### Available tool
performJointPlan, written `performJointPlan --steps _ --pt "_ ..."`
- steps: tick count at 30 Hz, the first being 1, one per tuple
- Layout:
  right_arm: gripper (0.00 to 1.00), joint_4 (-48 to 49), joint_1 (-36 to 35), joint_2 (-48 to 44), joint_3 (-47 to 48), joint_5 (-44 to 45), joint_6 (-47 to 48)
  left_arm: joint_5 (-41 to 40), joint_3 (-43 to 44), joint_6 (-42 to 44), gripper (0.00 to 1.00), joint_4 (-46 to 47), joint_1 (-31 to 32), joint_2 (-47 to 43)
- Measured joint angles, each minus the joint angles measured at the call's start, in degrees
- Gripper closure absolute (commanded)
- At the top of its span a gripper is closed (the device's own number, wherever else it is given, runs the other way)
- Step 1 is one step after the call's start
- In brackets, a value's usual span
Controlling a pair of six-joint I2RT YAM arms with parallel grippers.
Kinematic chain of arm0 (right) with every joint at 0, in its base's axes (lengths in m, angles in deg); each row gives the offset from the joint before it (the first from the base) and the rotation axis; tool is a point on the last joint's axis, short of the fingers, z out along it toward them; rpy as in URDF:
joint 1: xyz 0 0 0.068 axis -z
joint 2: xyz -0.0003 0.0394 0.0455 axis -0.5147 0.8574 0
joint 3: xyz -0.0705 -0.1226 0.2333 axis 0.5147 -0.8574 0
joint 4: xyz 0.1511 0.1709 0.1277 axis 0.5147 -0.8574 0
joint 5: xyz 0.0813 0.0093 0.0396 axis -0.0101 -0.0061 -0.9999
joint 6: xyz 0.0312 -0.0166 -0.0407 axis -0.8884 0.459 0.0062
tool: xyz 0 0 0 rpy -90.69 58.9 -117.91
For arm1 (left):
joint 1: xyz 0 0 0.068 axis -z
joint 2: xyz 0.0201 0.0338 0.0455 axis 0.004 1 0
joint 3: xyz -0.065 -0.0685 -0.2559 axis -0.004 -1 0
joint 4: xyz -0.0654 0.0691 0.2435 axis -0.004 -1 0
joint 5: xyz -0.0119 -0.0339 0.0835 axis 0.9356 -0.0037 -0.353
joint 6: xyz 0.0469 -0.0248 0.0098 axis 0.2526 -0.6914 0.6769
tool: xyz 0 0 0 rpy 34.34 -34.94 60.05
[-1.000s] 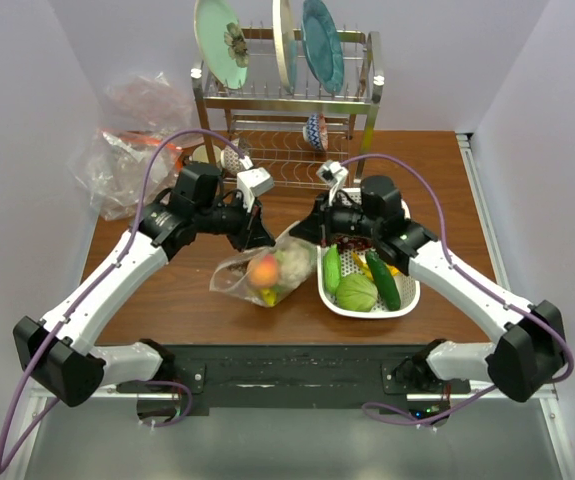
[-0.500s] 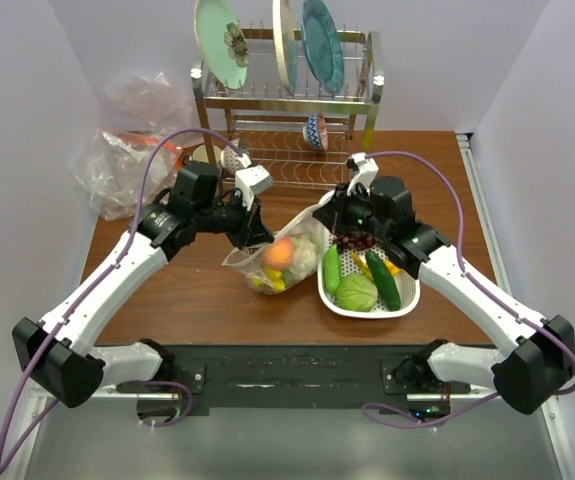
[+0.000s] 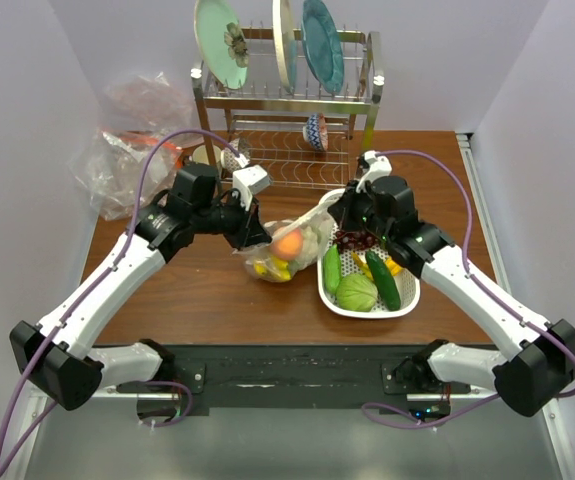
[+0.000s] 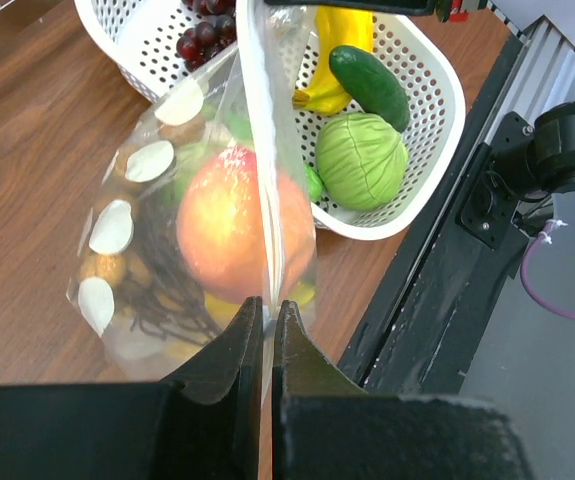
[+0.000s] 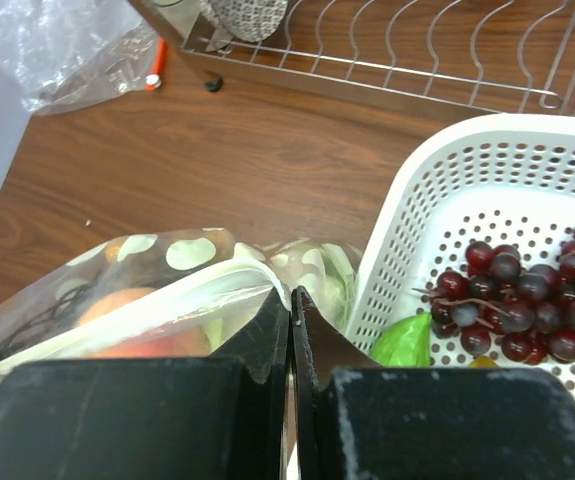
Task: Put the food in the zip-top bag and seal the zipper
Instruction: Zip the zipper food storage bag.
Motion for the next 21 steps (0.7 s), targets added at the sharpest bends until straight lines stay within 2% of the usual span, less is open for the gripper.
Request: performJointPlan --steps 8,16,21 --pt "1.0 -2.7 0.2 0.0 2.3 5.1 1.8 -2.9 0.5 -0.3 1.0 -2.1 0.3 -0.5" --pt "1.0 -4.3 2.5 0.5 3.9 10.6 3.5 -9.7 2.6 -1.8 1.0 -6.6 0.3 -0.9" --pt "1.0 -4.3 2.9 1.7 4.9 10.6 3.6 -14.5 3.0 -3.2 1.0 -7.5 0.5 -1.0"
